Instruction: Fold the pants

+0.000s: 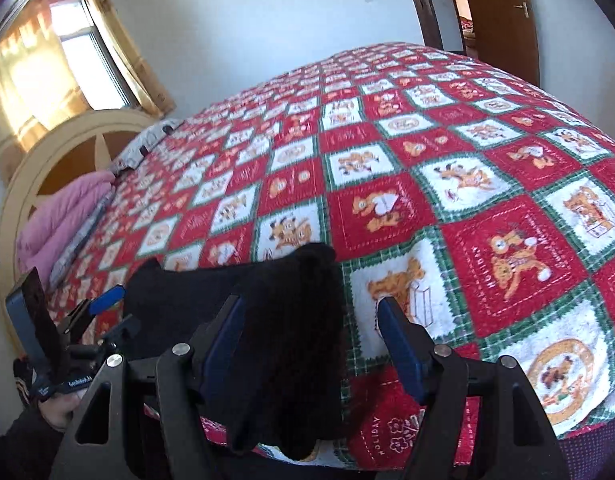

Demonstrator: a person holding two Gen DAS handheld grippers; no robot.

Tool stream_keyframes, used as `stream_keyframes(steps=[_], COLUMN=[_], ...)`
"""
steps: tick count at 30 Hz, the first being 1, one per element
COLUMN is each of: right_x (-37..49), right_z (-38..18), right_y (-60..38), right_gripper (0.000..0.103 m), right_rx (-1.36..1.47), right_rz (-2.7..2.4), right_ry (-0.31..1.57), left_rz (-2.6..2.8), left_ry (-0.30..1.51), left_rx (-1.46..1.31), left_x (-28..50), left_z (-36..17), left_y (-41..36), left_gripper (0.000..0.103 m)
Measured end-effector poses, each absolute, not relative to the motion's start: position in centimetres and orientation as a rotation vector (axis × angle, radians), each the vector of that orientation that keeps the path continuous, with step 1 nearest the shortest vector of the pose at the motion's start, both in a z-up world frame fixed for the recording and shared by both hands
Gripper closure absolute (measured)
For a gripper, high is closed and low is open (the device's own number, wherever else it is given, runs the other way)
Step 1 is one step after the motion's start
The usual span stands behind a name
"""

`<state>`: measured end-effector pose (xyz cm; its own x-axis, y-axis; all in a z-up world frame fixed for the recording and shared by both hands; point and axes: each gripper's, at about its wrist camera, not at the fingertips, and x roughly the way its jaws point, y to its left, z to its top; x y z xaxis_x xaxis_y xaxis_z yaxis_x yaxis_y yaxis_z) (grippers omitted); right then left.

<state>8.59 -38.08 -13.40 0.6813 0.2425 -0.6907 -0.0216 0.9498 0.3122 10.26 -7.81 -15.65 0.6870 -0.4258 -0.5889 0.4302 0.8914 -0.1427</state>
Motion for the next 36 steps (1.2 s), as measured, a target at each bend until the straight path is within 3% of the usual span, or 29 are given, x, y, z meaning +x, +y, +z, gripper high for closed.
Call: stream_keyframes(steps=[1,2,3,6,11,16,19,21,22,29,36], right_x=[8.9,9.3,9.8,10.5,9.9,11.2,11.2,11.0,10.8,8.3,7.8], right_z=[-14.0,-14.4,-14.9,-15.3,-12.0,-15.4,-16.2,-15.4,-14.8,-11.1,-13.2], right_y=[-37.8,-37.6,-37.5,-37.4,-36.4,-36.7,-37.0,-37.6,-38.1,-36.8,-31.0], right_gripper=[0.034,0.051,0.080,0.089,0.089,0.089,0.078,0.059,0.056,0.056,0.055], right_rx=[0.278,0.269,0.257,0.272,0.228,0.136,0.126,0.141,0.149,0.163,-0.002], right_rz=[0.136,0.128,0.118,0.123,0.154,0.097,0.087,0.075,0.051,0.128,0.314], right_ry=[0.821,0.828,0.838,0.839,0.730,0.874,0.865,0.861,0.842,0.714,0.772], left_rz=[-0.462,-0.450,-0.438,-0.399,-0.368,-0.347,-0.324,-0.300,-0.297,-0.241,-0.246], left_ry=[0.662,0.668,0.677,0.714,0.716,0.708,0.684,0.637,0.622,0.659,0.700], left_rx=[0.007,0.007,0.003,-0.044,-0.086,-0.097,-0.071,-0.033,-0.022,0.014,0.003], left_x=[10.4,10.7,11.1,12.1,12.6,12.4,11.9,11.5,11.5,13.7,14.1], left_z=[-16.1,-16.5,-17.0,-18.3,-18.5,-18.6,-17.8,-16.8,-16.4,-16.5,-17.2], left_y=[-7.7,-7.6,-7.5,-6.6,-6.0,-5.7,-5.8,-6.0,-6.1,-6.2,-5.9], left_gripper=[0.007,0.006,0.005,0.000,0.000,0.000,0.000,0.000,0.000,0.000,0.000])
